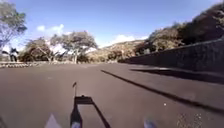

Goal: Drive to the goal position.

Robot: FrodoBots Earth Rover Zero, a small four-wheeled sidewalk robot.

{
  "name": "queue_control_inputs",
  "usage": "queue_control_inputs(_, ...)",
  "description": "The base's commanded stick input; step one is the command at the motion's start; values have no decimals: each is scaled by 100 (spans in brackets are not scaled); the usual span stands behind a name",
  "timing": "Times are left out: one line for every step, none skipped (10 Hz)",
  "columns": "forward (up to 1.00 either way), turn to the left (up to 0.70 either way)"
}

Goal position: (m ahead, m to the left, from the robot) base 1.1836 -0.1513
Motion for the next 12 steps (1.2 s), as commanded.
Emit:
queue_control_inputs(70,0)
queue_control_inputs(70,0)
queue_control_inputs(70,0)
queue_control_inputs(70,0)
queue_control_inputs(70,0)
queue_control_inputs(70,0)
queue_control_inputs(70,0)
queue_control_inputs(70,0)
queue_control_inputs(70,0)
queue_control_inputs(70,0)
queue_control_inputs(70,0)
queue_control_inputs(70,0)
